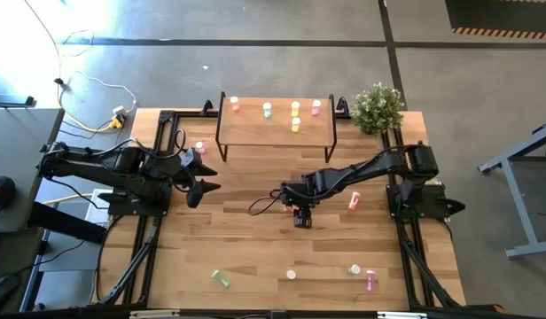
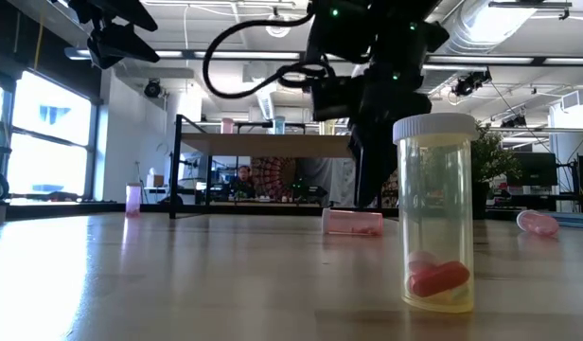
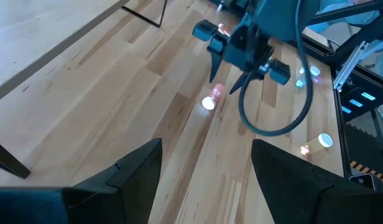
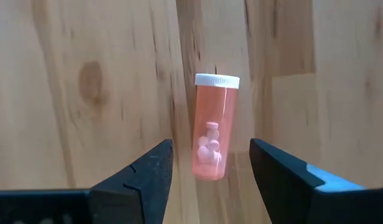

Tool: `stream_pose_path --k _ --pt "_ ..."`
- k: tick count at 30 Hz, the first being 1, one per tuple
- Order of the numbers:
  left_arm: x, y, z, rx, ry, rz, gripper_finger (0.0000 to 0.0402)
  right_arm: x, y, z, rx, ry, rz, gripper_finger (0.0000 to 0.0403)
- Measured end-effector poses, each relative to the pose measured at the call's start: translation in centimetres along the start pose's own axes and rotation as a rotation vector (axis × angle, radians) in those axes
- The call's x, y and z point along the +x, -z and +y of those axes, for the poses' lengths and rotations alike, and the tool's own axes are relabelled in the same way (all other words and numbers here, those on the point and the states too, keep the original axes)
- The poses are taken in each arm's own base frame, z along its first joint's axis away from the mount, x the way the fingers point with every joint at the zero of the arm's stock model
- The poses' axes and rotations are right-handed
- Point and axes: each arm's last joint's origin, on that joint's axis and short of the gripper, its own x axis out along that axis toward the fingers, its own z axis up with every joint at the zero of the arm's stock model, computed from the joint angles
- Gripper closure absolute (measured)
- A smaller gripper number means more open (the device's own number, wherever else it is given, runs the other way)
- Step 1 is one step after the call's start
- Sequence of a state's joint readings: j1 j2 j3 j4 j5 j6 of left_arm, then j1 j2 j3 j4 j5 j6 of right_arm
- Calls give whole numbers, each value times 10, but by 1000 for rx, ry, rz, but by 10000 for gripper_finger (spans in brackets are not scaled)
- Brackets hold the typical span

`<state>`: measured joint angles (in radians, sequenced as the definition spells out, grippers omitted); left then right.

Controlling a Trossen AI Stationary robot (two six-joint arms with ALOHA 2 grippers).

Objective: Pick and place medicine bottles onto shelf by color
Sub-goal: Put the left orange pill bottle on the shelf aligned with the other orange pill bottle

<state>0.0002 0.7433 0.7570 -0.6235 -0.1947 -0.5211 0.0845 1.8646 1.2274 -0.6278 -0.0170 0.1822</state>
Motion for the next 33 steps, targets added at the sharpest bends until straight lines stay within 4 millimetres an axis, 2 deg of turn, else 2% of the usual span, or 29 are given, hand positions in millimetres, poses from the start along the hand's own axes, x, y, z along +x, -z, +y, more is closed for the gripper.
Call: stream_pose_path --k 11,23,28,33 --pt "0 0 0 0 -1 0 163 25 4 -2 31 4 72 208" --pt "0 0 0 18 -2 -1 163 25 1 -5 96 -18 64 329" --pt "-3 0 1 33 6 -12 163 19 -4 -1 101 -77 40 327" --pt "-7 -1 1 47 14 -31 163 -6 -30 4 94 -114 -77 314"
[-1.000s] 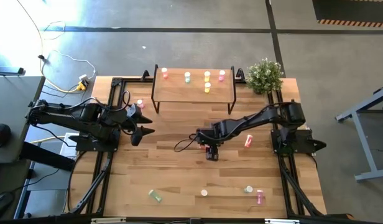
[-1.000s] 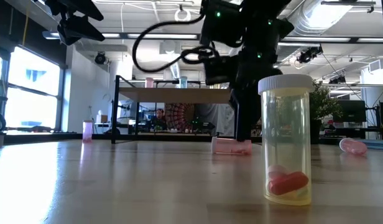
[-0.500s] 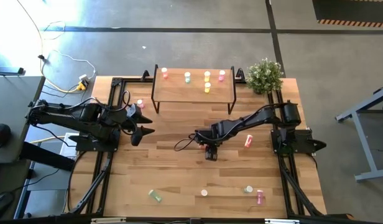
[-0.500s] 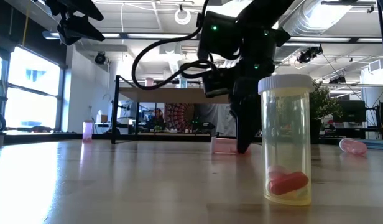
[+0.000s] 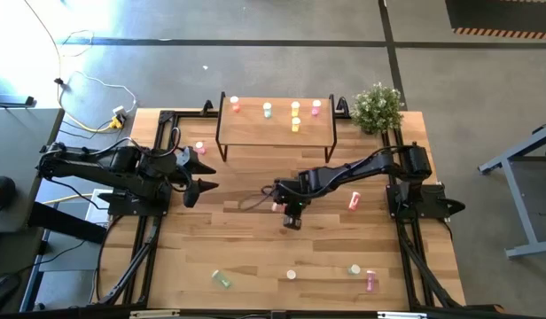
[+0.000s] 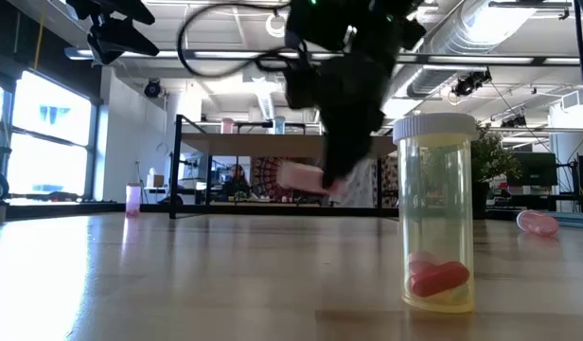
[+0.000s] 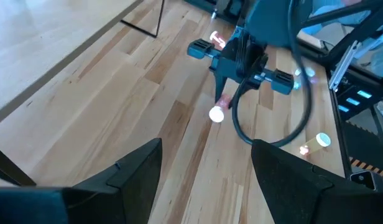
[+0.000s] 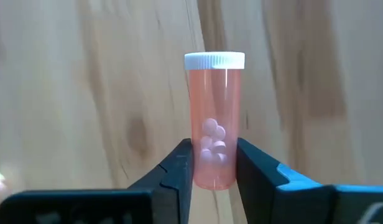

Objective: Pick and place medicine bottles onto shelf by color
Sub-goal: Put the left orange pill bottle on the shelf aligned with the other orange pill bottle

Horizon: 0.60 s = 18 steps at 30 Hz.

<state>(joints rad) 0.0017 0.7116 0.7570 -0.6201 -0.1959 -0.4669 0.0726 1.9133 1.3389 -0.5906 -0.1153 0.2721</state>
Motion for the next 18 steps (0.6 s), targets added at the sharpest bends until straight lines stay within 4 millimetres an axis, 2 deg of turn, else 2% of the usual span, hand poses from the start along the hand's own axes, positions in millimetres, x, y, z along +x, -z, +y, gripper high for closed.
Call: stream_pose_path --k 8,12,18 --pt "-4 -6 -2 77 36 -69 163 -53 -61 22 -82 -29 -334 324" --pt "-6 -13 -5 123 59 -157 163 -75 -80 28 -114 3 -468 322" --pt "-12 -25 -8 150 36 -306 163 -100 -98 33 -144 14 -607 321"
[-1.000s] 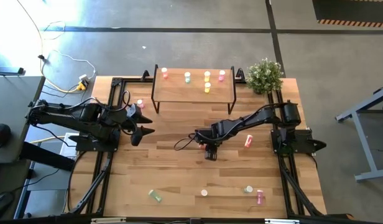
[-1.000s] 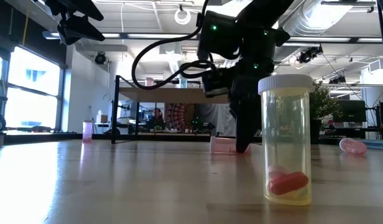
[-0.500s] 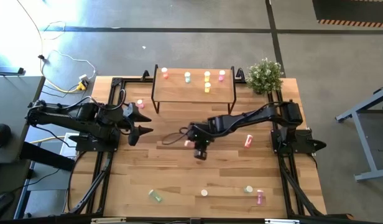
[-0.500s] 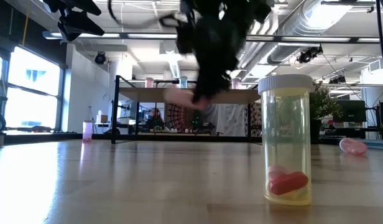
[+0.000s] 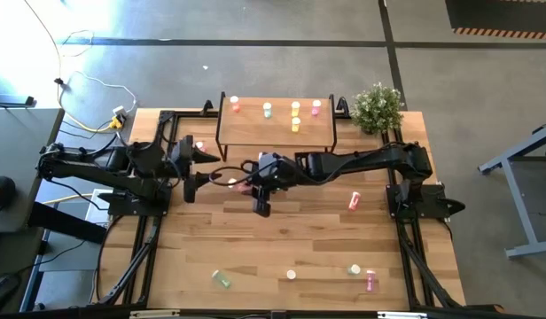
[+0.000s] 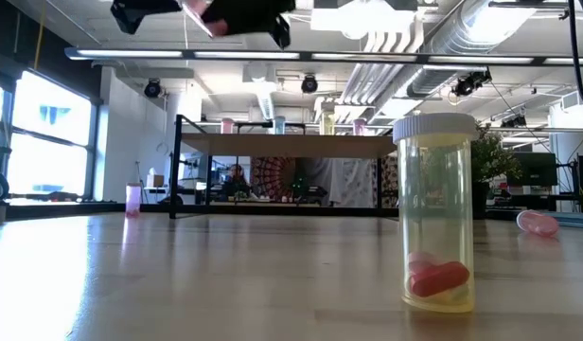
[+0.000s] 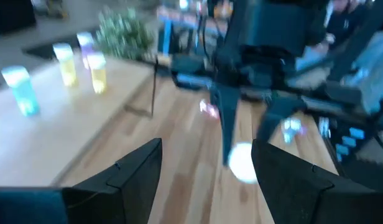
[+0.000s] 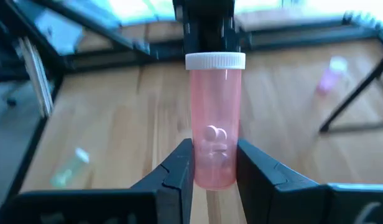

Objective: Pick and place medicine bottles onto shelf by color
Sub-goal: Put the left orange pill bottle on the shelf aligned with the other orange pill bottle

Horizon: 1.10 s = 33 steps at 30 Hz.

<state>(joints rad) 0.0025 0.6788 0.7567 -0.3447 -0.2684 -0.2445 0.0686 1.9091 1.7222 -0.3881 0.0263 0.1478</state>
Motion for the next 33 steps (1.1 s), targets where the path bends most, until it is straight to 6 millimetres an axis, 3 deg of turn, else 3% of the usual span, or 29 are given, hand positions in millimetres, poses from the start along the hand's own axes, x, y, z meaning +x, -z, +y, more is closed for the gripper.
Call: stream_pose_path --k 19,27,33 --pt "-4 -29 0 33 -152 -315 163 -27 -59 -37 -6 87 -309 320" --pt "-7 -40 -1 -23 -176 -432 163 -34 -70 -51 10 130 -376 320" --pt "-9 -47 -1 -56 -219 -406 163 -33 -68 -57 -18 147 -339 320"
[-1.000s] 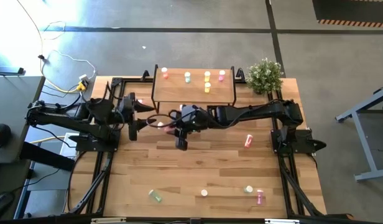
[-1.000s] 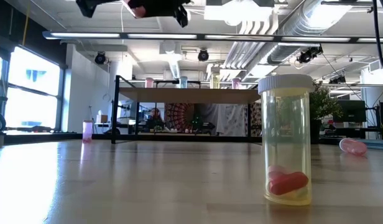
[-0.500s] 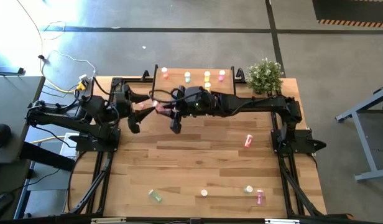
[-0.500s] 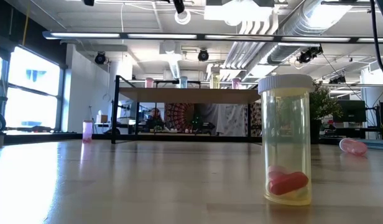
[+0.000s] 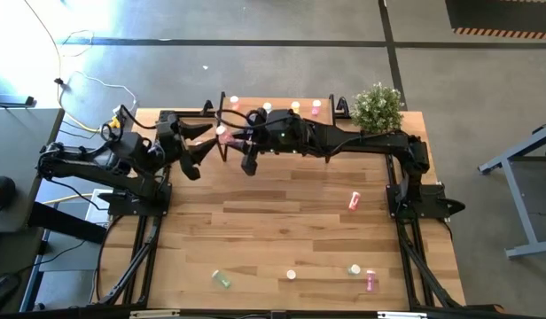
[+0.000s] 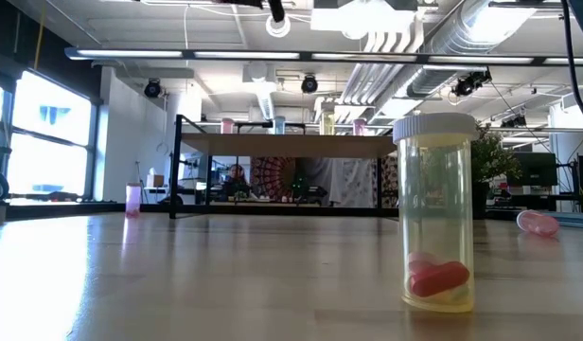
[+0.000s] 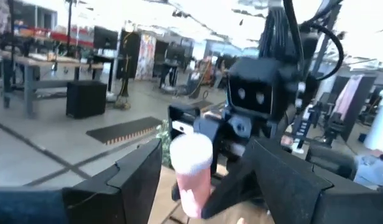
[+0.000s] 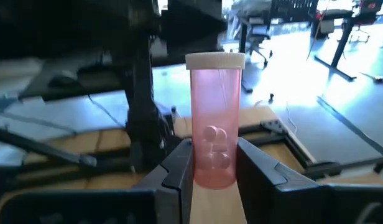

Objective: Pick and place medicine bottles onto shelf by color
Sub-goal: Put the left orange pill bottle on the shelf aligned with the other orange pill bottle

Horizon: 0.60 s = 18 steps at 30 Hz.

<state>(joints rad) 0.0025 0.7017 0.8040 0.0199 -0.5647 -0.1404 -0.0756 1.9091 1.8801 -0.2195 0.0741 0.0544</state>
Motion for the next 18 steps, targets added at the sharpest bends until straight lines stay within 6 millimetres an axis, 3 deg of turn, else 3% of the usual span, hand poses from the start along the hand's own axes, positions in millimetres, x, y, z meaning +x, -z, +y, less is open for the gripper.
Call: stream_pose_path --k 10,18 --pt "-4 -53 9 33 -71 252 163 0 15 -1 -135 -37 145 320" --pt "24 -52 15 -51 65 461 163 0 18 0 -197 -90 175 320"
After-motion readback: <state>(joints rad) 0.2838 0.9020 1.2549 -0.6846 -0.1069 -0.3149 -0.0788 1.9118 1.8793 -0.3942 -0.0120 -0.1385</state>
